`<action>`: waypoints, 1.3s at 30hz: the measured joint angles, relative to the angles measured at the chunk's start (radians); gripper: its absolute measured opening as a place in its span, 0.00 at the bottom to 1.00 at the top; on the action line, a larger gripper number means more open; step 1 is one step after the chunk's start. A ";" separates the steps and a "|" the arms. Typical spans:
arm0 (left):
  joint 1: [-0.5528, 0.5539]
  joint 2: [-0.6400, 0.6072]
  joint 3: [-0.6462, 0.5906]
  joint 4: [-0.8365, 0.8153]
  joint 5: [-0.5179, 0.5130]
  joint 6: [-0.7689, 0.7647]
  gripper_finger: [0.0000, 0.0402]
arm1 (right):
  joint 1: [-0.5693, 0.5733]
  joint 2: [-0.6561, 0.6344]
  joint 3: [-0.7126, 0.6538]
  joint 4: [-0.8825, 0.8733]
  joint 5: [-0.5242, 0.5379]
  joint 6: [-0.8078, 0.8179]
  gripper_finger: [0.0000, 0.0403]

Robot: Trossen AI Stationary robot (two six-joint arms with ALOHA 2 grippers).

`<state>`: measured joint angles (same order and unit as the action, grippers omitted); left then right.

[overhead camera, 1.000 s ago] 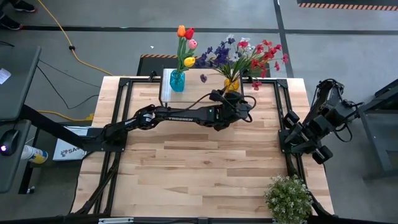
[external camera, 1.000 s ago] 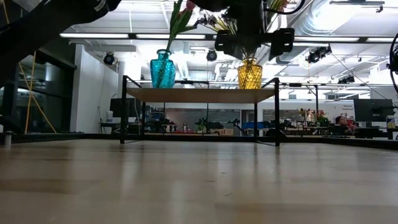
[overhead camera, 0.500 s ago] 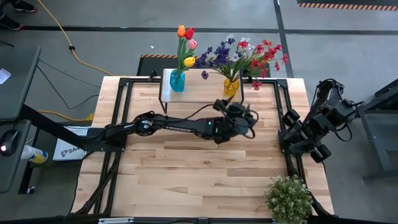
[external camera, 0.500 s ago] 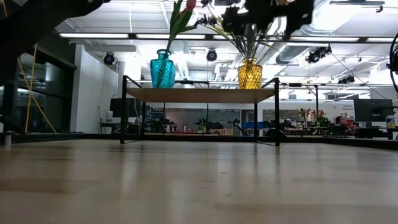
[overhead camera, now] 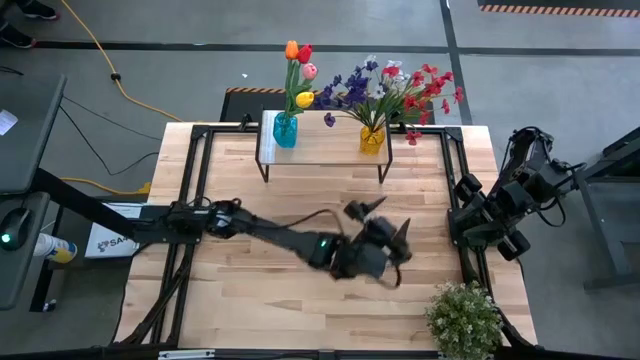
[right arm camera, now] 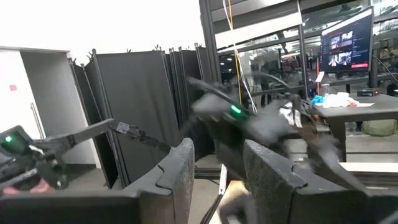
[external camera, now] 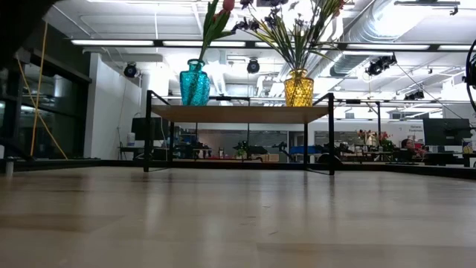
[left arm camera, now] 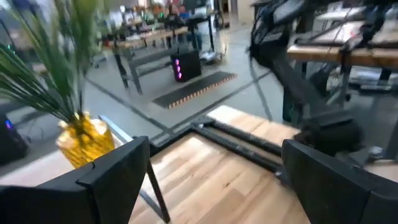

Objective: Pick and place flowers into a vace then onto a shelf
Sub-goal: Return to Home Position

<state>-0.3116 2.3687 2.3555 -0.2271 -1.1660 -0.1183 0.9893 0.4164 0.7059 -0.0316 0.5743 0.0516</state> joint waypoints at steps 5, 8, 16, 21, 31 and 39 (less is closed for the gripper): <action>-0.104 -0.059 0.001 -0.024 -0.212 0.069 0.99 | 0.000 0.000 0.000 -0.002 0.000 0.027 0.32; -0.170 -0.100 0.001 -0.065 -0.374 0.089 0.99 | 0.000 0.000 0.000 -0.006 0.000 0.029 0.32; -0.332 -0.193 0.001 -0.293 -0.342 0.066 0.99 | 0.000 0.000 0.000 -0.012 -0.001 0.035 0.32; -0.410 -0.213 0.000 -0.524 -0.260 -0.190 0.99 | 0.000 0.000 0.000 -0.018 -0.007 0.038 0.32; -0.477 -0.225 -0.071 -1.087 -0.048 -0.989 0.99 | 0.000 0.000 0.000 -0.144 -0.089 0.178 0.32; -0.467 -0.225 -0.241 -1.350 -0.066 -1.477 0.99 | 0.000 0.000 0.000 -0.268 -0.106 0.184 0.32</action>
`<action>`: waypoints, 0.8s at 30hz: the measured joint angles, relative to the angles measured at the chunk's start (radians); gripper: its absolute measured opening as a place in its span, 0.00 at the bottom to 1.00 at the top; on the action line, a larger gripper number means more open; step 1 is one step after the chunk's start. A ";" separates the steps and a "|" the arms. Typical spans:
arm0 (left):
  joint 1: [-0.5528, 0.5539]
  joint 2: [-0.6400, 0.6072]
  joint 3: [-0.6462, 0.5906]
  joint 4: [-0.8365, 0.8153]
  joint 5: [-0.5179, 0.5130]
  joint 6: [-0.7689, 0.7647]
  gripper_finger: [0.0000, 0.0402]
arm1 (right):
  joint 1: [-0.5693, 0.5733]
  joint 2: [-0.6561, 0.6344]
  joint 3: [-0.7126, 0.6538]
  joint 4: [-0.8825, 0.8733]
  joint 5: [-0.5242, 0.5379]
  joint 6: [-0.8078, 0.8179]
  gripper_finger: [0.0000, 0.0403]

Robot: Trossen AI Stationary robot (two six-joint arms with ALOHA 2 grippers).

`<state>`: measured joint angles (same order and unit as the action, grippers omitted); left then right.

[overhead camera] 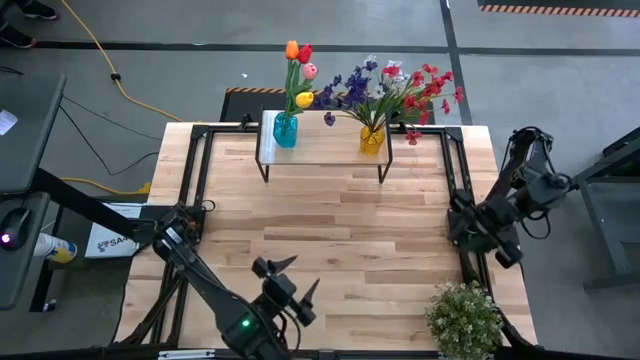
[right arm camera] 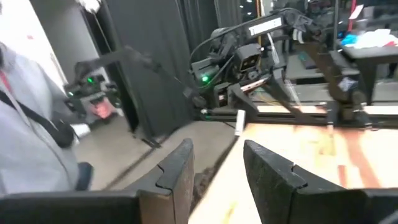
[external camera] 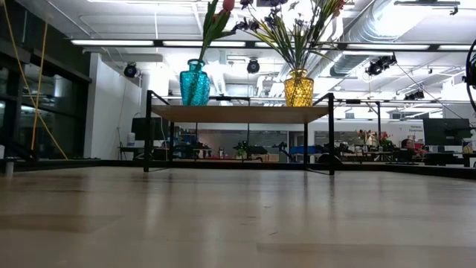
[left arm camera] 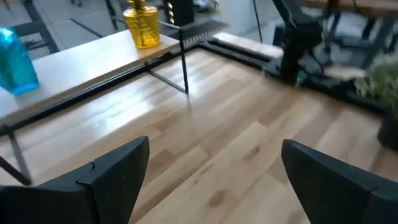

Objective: Pick and place flowers into a vace then onto a shelf
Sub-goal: Return to Home Position

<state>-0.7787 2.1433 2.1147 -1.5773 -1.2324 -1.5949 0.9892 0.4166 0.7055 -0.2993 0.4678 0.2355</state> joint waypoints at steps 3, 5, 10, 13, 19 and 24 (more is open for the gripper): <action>0.013 -0.016 -0.107 0.008 -0.036 -0.105 0.99 | 0.000 -0.011 0.000 -0.041 0.025 -0.048 0.32; 0.033 -0.029 -0.168 0.007 -0.036 -0.188 0.99 | -0.001 -0.023 -0.002 -0.059 0.061 -0.059 0.32; 0.096 -0.038 -0.306 0.028 -0.014 -0.324 0.99 | -0.001 -0.057 -0.002 -0.070 0.101 -0.116 0.32; 0.135 -0.042 -0.354 0.033 -0.018 -0.374 0.99 | -0.001 -0.066 -0.002 -0.103 0.100 -0.136 0.32; 0.213 -0.045 -0.373 0.060 -0.040 -0.374 0.99 | -0.001 -0.065 -0.002 -0.209 0.114 -0.098 0.32; 0.272 -0.045 -0.373 0.080 -0.038 -0.331 0.99 | -0.001 -0.065 -0.002 -0.247 0.153 -0.094 0.32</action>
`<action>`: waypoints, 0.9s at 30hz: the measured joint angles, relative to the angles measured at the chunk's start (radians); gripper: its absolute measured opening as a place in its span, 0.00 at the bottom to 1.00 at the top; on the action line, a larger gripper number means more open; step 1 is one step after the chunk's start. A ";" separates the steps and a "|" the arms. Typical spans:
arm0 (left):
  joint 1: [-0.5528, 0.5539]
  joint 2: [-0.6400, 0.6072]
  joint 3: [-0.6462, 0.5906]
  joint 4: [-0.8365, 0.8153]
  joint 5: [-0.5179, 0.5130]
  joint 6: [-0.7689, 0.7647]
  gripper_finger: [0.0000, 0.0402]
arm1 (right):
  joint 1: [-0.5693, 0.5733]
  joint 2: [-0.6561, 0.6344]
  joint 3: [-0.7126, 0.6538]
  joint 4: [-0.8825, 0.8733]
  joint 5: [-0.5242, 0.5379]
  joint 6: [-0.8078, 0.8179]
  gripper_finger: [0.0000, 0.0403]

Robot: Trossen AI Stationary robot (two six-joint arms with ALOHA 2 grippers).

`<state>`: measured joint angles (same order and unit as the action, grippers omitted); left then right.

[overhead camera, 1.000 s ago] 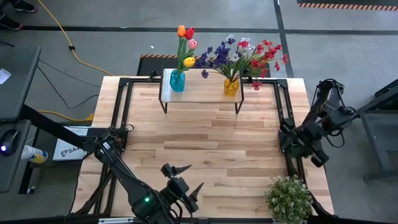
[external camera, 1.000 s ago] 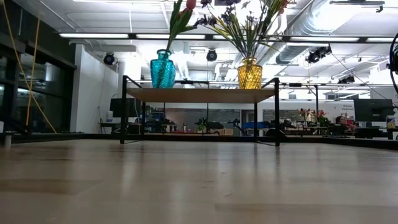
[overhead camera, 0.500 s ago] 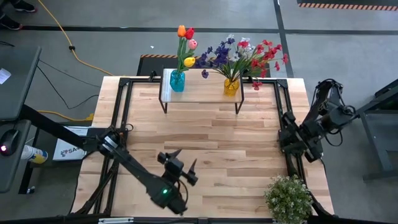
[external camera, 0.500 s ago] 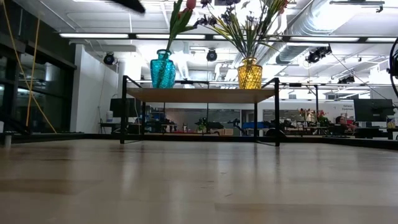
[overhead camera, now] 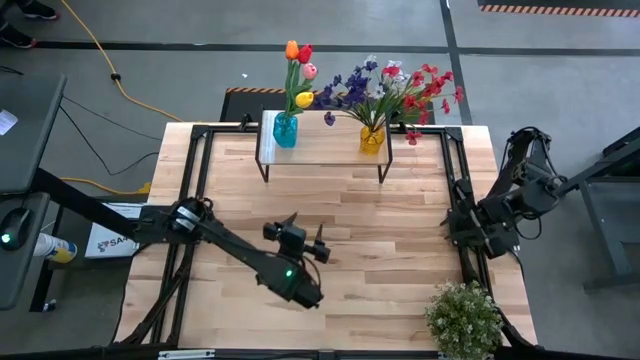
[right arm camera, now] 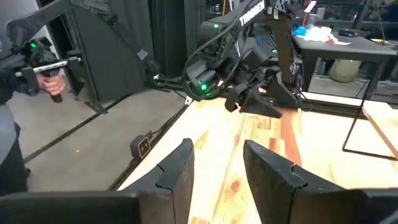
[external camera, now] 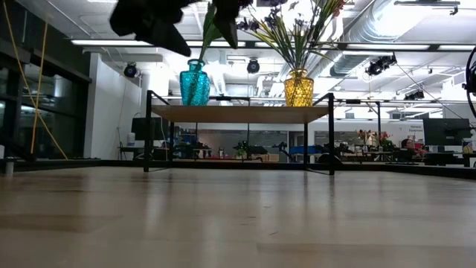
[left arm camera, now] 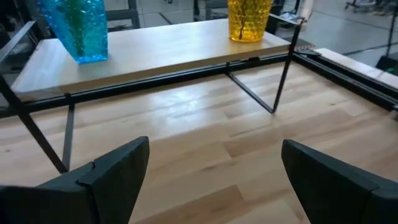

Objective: Pick and place flowers into a vace then onto a shelf
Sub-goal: Return to Home Position

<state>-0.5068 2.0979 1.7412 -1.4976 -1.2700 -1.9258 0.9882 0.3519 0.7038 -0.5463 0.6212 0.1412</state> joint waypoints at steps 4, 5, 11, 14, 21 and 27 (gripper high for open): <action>0.039 0.000 0.000 0.073 0.017 0.079 0.99 | 0.000 -0.009 -0.049 0.020 0.030 0.029 0.32; 0.046 0.000 0.000 0.081 0.032 0.099 0.99 | 0.000 -0.013 -0.067 0.019 0.029 0.044 0.32; 0.081 0.000 -0.003 0.091 0.052 0.116 0.99 | 0.000 -0.079 -0.148 0.074 0.044 0.066 0.32; 0.107 0.000 -0.003 0.092 0.051 0.115 0.99 | 0.000 -0.128 -0.155 0.073 0.042 0.043 0.32; 0.137 -0.037 -0.096 0.043 0.062 0.006 0.99 | 0.000 -0.257 -0.154 0.043 0.012 -0.037 0.32; 0.133 -0.194 -0.309 0.053 0.056 -0.077 0.99 | 0.000 -0.326 -0.154 0.009 -0.001 -0.046 0.32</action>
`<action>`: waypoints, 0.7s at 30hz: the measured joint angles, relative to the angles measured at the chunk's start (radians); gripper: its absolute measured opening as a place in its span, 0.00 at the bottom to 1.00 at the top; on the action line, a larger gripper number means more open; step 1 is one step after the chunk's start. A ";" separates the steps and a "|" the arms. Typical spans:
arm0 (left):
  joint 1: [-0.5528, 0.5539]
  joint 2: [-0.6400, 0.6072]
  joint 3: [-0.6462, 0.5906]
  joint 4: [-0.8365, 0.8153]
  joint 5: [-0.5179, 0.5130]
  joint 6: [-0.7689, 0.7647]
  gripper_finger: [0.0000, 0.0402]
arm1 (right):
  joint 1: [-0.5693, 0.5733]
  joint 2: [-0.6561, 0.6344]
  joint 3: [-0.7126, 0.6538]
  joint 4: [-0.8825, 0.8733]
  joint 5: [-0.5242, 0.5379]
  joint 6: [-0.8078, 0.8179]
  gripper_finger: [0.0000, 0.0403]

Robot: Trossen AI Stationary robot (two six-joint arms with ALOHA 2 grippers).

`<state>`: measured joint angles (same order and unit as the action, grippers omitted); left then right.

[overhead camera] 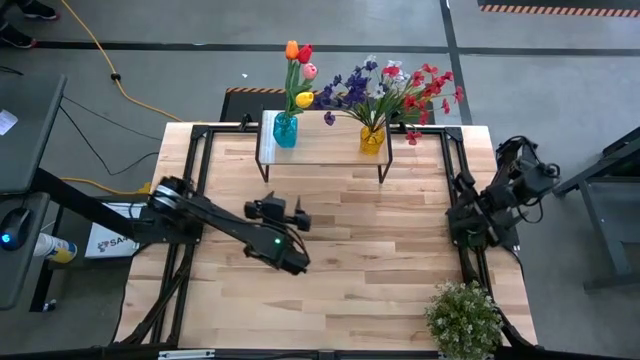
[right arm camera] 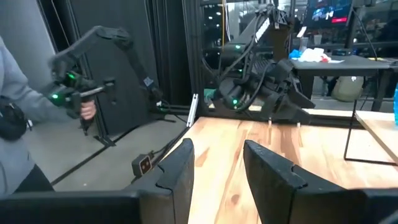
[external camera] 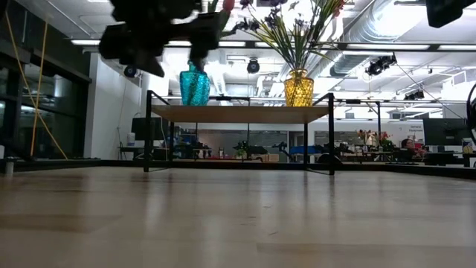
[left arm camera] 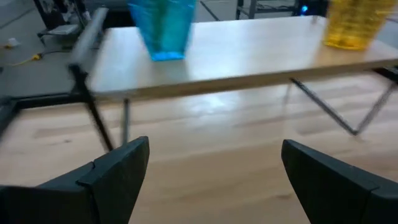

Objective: Pick and place flowers into a vace then onto a shelf
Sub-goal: Return to Home Position

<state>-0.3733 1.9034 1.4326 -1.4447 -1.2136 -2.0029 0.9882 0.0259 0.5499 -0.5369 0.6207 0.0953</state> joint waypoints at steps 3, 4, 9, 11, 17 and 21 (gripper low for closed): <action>0.001 -0.074 -0.095 0.014 -0.009 -0.001 0.99 | 0.000 -0.012 0.000 -0.001 0.000 -0.007 0.32; 0.007 -0.097 -0.130 0.013 -0.009 -0.007 0.99 | 0.000 -0.013 0.000 -0.002 -0.001 -0.010 0.32; 0.023 -0.241 -0.327 0.081 -0.032 -0.059 0.99 | 0.000 -0.014 0.000 -0.004 0.000 -0.010 0.32; 0.023 -0.307 -0.405 0.128 -0.034 -0.056 0.99 | 0.000 -0.014 0.000 -0.004 0.003 -0.013 0.32; 0.037 -0.505 -0.586 0.172 -0.015 0.015 0.99 | 0.000 -0.014 0.000 0.040 0.009 -0.097 0.32; 0.042 -0.644 -0.690 0.200 -0.006 0.046 0.99 | 0.000 -0.014 0.000 0.070 0.051 -0.152 0.32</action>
<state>-0.3317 1.2598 0.7424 -1.2445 -1.2194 -1.9574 0.9883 0.0120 0.5499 -0.4671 0.6718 -0.0566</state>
